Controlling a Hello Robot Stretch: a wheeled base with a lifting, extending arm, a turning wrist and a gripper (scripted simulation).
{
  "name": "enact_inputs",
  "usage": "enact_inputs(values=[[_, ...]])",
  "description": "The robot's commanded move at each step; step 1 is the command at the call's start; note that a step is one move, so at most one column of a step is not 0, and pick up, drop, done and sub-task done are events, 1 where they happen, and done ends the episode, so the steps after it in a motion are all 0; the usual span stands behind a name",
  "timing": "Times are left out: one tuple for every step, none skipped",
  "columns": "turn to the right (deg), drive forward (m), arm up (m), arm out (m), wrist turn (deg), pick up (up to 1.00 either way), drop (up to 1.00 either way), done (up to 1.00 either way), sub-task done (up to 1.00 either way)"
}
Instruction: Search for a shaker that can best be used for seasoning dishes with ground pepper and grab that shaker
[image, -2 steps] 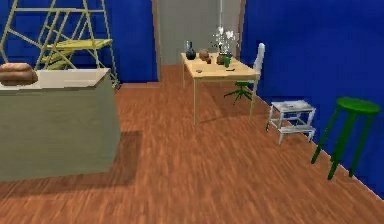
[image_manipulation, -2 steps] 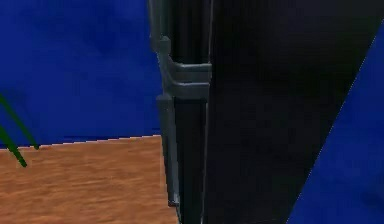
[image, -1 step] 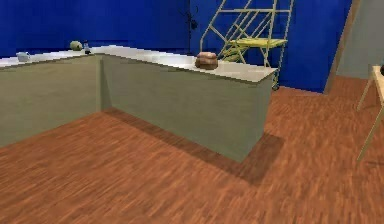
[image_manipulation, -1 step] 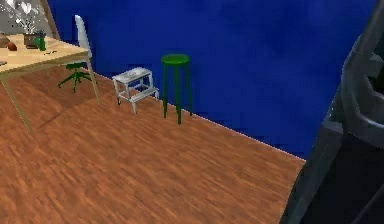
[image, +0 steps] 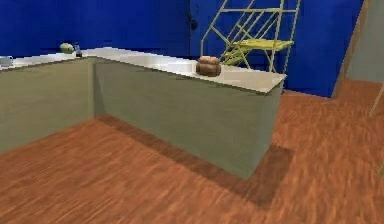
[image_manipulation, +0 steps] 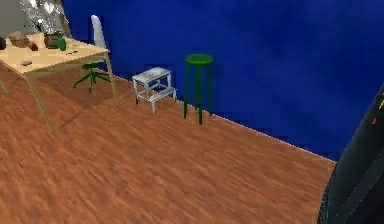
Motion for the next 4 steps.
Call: enact_inputs(values=[[45.0, 0.0, 0.0, 0.0, 0.0, 0.0, 0.0, 0.0, 0.0], [45.0, 0.0, 0.0, 0.0, 0.0, 0.0, 0.0, 0.0, 0.0], [45.0, 0.0, 0.0, 0.0, 0.0, 0.0, 0.0, 0.0, 0.0], [36.0, 0.0, 0.0, 0.0, 0.0, 0.0, 0.0, 0.0, 0.0]])
